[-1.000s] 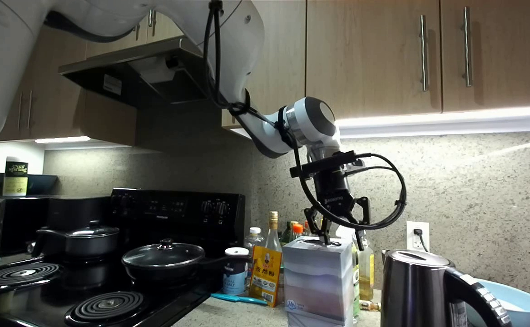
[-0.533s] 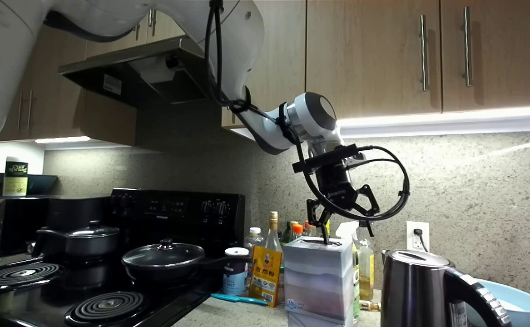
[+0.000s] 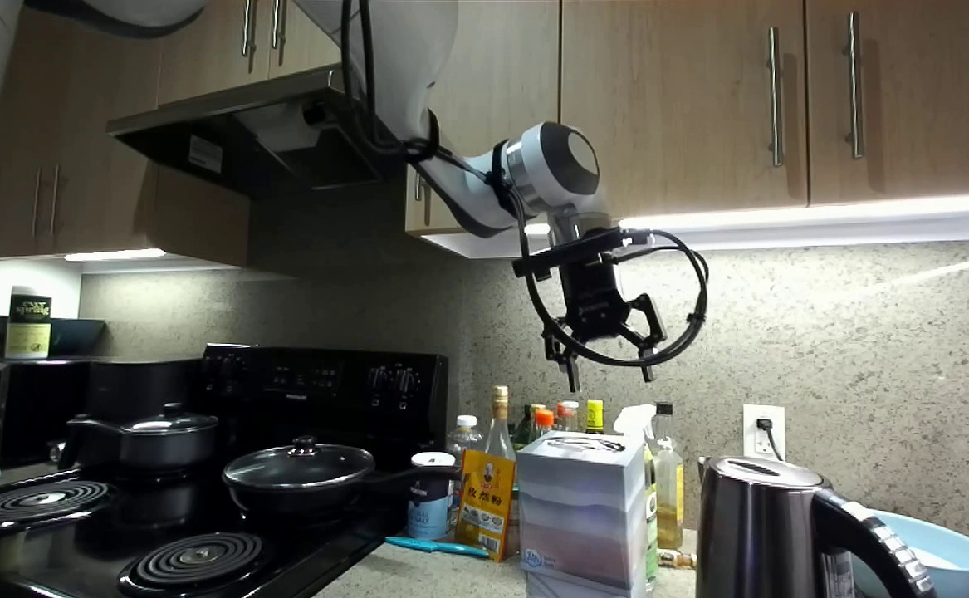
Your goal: Unstack the tissue boxes then place the box on the left on top of the box on the right.
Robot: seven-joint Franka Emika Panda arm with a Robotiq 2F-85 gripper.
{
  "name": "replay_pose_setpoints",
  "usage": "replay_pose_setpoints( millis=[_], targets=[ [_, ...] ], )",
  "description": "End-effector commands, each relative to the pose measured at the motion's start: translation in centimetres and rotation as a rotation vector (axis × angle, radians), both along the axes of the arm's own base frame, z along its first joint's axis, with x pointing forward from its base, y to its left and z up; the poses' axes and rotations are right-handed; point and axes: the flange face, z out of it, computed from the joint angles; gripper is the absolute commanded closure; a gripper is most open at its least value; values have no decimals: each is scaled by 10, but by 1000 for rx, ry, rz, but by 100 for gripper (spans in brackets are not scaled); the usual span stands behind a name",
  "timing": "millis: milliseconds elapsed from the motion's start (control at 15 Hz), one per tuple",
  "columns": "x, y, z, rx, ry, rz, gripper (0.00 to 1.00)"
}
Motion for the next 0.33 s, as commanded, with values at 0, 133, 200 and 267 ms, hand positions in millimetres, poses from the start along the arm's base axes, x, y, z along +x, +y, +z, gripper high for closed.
replay_pose_setpoints(
  millis=[0, 133, 200, 267],
  targets=[
    [-18, 20, 34, 67, -129, -95, 0],
    [-8, 12, 33, 44, -90, -63, 0],
    [-10, 14, 39, 48, -102, -70, 0],
    [-12, 15, 40, 49, -106, -74, 0]
  ],
)
